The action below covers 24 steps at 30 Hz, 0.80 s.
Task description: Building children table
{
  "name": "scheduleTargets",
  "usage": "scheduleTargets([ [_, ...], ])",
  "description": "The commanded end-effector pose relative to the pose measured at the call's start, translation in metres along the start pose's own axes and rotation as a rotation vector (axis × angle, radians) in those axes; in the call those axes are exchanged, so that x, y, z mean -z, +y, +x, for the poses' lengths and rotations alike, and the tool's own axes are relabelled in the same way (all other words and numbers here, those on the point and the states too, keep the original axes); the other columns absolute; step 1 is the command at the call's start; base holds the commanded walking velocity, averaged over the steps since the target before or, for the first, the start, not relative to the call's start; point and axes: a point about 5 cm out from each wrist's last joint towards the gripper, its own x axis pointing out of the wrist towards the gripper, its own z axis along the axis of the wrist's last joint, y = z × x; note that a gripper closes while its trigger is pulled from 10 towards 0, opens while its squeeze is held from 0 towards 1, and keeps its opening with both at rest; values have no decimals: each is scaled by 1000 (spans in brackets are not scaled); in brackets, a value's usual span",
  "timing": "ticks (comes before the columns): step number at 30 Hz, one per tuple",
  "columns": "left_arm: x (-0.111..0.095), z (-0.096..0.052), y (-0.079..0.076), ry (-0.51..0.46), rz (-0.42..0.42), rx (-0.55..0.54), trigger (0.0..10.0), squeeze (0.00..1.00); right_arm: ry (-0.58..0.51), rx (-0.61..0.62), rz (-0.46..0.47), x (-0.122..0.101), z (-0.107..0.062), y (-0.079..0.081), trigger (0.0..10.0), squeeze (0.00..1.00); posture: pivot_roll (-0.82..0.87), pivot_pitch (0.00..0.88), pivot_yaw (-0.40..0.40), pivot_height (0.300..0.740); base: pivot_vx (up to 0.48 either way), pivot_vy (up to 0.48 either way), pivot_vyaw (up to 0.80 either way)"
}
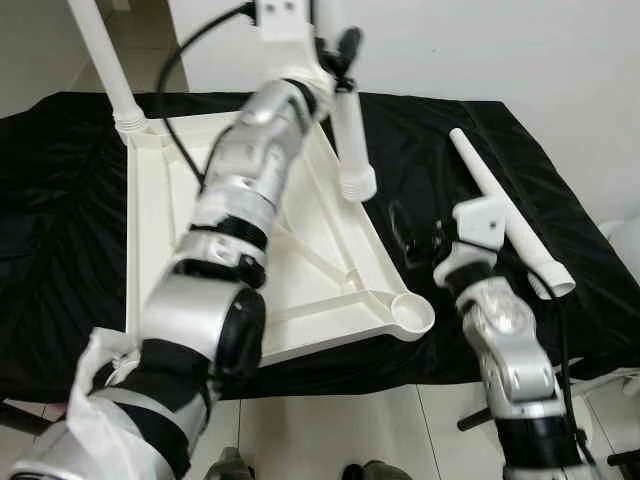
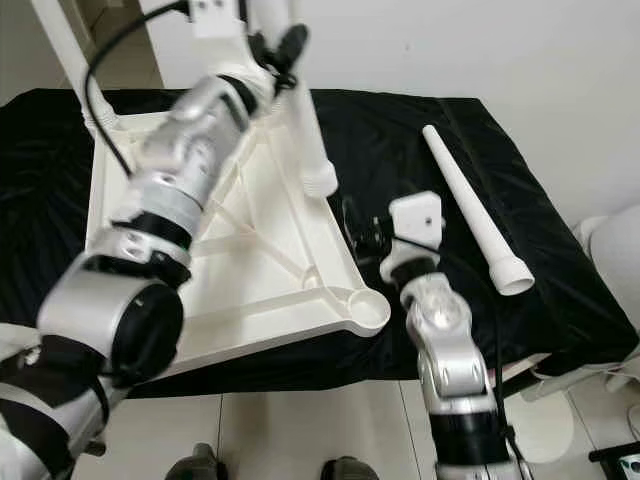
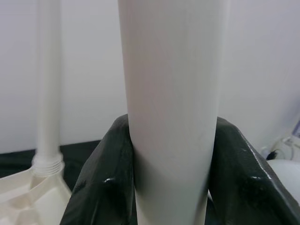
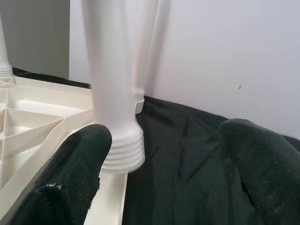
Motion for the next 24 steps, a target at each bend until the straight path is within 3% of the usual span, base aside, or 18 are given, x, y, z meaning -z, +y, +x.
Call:
scheduleTargets([
  [1,-8,0,-10,-45,51,36,10000,0,64,3,-14,9,2,-3,10000,0,14,0,-25,740,0,0,0],
  [6,-5,-3,-27,-62,81,83,10000,0,108,-7,-16,10,19,-4,10000,0,21,0,-23,740,0,0,0],
  [24,-5,-13,-61,-90,104,196,10000,0,142,-77,-80,9,47,-4,10000,0,37,0,-28,740,0,0,0],
])
